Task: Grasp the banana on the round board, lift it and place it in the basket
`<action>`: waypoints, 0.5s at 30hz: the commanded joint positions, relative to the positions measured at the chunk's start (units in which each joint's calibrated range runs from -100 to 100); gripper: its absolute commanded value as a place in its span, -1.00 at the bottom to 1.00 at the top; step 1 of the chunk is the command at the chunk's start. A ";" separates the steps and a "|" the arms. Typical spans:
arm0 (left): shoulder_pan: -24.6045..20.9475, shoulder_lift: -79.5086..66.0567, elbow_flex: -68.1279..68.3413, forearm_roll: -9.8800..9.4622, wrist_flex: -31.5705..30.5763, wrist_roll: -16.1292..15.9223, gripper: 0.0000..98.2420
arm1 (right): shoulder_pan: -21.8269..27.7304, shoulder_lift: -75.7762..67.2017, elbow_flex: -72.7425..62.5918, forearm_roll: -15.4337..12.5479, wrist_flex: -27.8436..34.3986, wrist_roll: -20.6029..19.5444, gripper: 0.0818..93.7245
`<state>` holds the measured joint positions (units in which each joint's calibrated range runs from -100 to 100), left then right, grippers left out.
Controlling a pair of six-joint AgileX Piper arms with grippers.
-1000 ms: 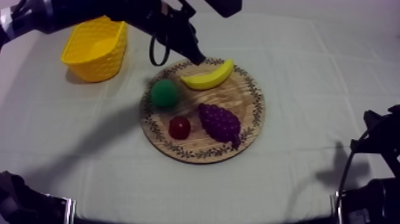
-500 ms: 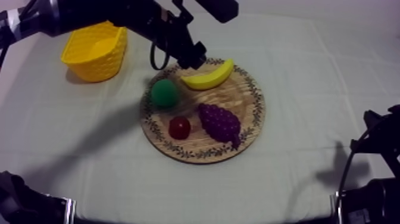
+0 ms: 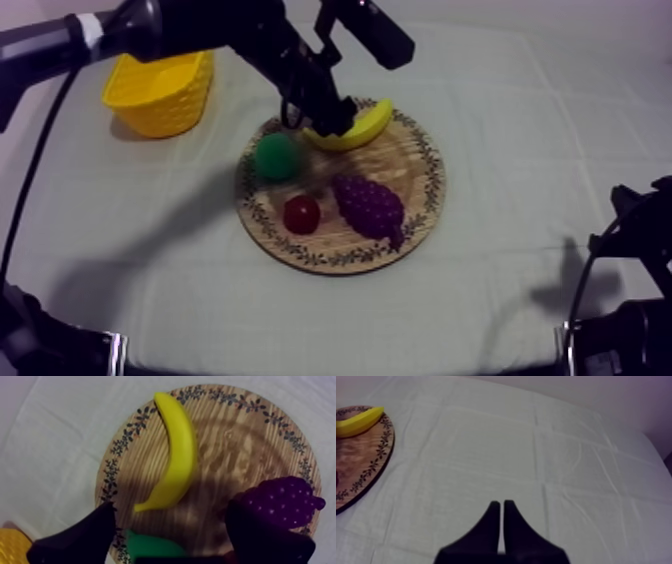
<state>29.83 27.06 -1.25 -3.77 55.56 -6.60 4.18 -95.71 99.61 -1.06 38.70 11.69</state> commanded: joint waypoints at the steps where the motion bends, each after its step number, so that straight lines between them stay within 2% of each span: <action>1: -0.01 2.42 -2.10 0.11 1.43 -0.01 0.67 | 0.03 -0.05 0.05 0.01 0.01 -0.14 -0.99; 8: 0.16 9.41 -10.15 0.13 7.66 0.04 0.67 | 0.03 -0.05 0.05 0.01 0.01 -0.14 -0.99; 15: 0.46 15.83 -18.44 -0.65 14.00 0.49 0.66 | 0.03 -0.05 0.05 0.01 0.01 -0.14 -0.99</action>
<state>30.24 41.72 -17.58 -4.32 68.34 -6.20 4.18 -95.71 99.61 -1.06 38.70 11.54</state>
